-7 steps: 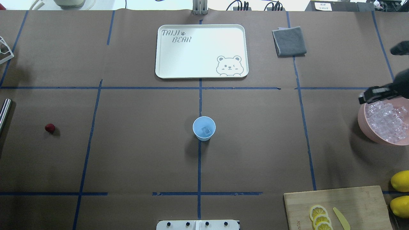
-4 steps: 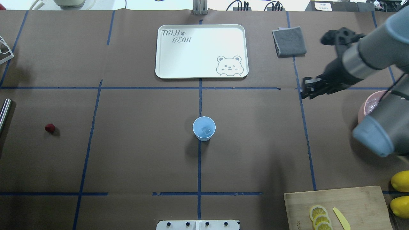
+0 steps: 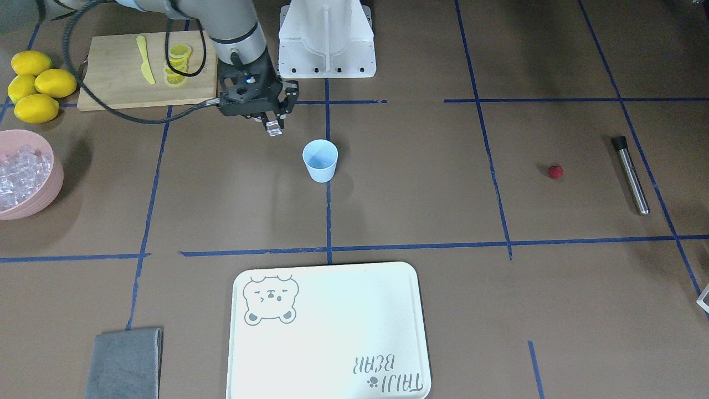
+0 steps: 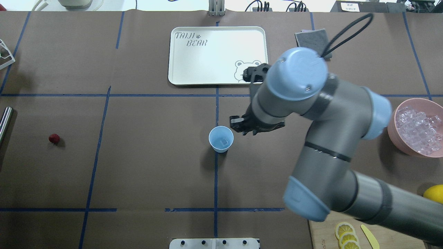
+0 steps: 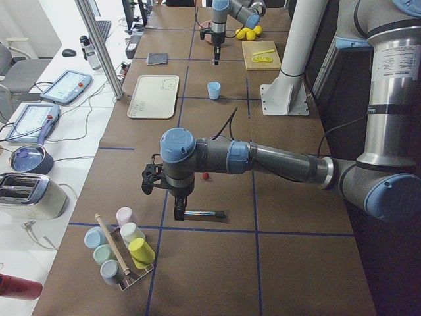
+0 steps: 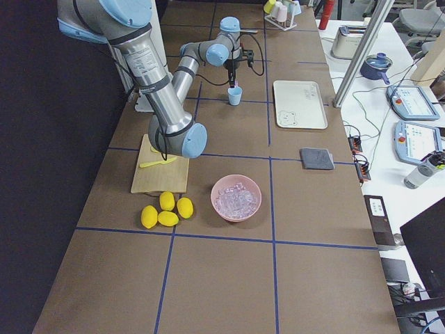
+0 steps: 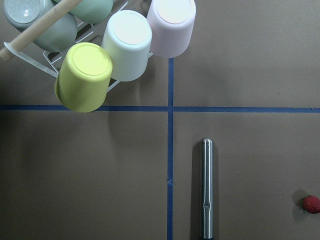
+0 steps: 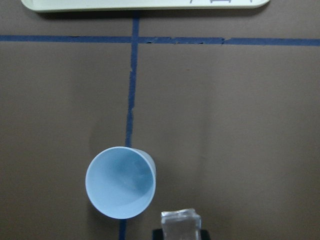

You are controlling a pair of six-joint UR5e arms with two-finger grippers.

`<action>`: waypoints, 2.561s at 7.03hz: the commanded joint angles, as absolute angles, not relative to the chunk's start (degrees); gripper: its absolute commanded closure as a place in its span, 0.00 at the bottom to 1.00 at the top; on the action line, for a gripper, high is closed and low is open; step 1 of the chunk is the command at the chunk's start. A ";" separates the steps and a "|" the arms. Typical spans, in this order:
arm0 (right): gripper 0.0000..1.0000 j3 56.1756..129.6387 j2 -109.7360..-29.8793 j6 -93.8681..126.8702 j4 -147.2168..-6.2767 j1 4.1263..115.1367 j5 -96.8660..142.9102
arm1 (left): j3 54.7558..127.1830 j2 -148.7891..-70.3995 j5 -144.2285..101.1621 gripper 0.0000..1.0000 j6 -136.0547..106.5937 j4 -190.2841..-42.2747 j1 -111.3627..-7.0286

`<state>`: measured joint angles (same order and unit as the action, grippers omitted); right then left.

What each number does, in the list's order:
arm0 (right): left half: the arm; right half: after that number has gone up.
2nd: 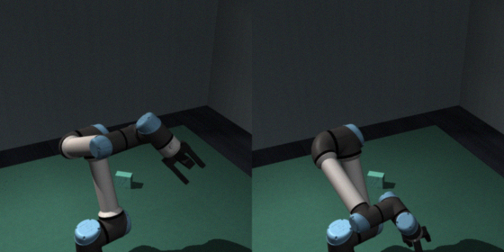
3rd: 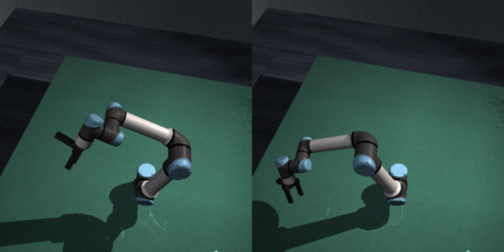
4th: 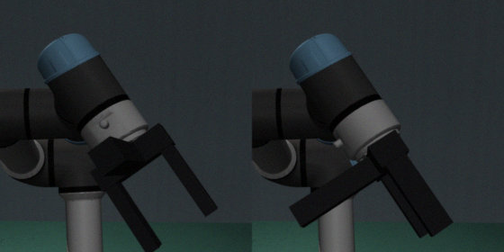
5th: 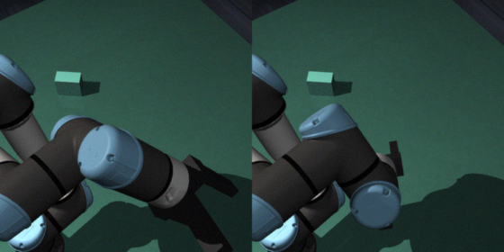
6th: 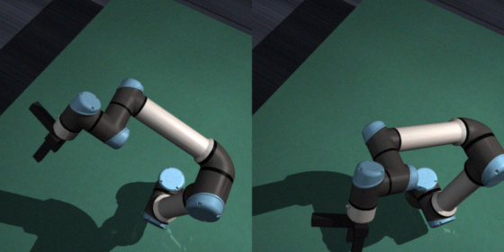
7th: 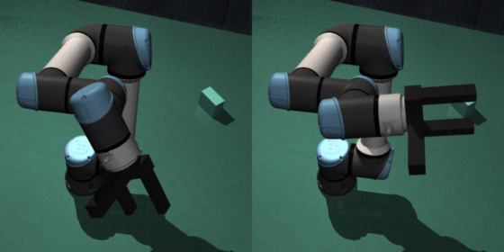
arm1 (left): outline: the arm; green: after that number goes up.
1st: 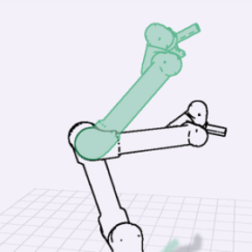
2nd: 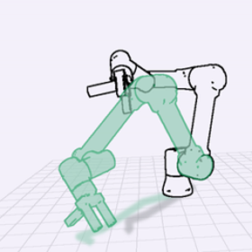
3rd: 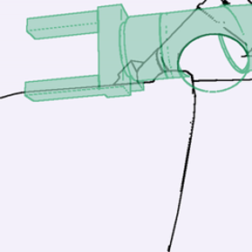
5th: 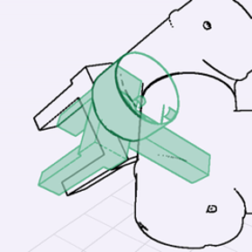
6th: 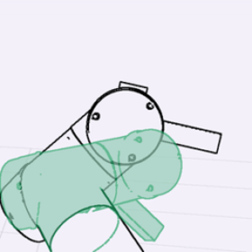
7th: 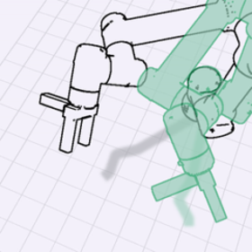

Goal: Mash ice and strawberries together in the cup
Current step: 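Carry the second ice cube with the right gripper over the cup, then open the right gripper to drop the ice cube into the cup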

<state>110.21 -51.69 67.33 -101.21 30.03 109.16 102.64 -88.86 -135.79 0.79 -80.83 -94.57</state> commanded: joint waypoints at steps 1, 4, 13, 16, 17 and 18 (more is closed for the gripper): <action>1.00 106.17 -48.25 68.82 -101.51 26.55 106.17 | 102.57 -88.86 -135.79 0.00 0.79 -80.86 -94.57; 1.00 102.06 -46.24 68.82 -100.99 26.28 105.47 | 102.57 -89.03 -135.79 0.00 0.79 -80.86 -94.57; 0.40 97.82 -43.51 68.82 -100.90 26.28 105.38 | 102.39 -89.30 -135.79 0.00 0.79 -80.86 -94.48; 0.01 98.00 -43.51 68.82 -100.90 26.28 105.38 | 102.39 -89.38 -135.79 0.00 0.79 -80.86 -94.39; 0.01 98.09 -43.51 68.82 -100.90 26.28 105.38 | 102.39 -89.38 -135.79 0.00 0.79 -80.86 -94.39; 0.01 98.61 -43.51 68.82 -100.90 26.37 105.38 | 102.39 -89.47 -135.79 0.00 0.70 -80.86 -94.39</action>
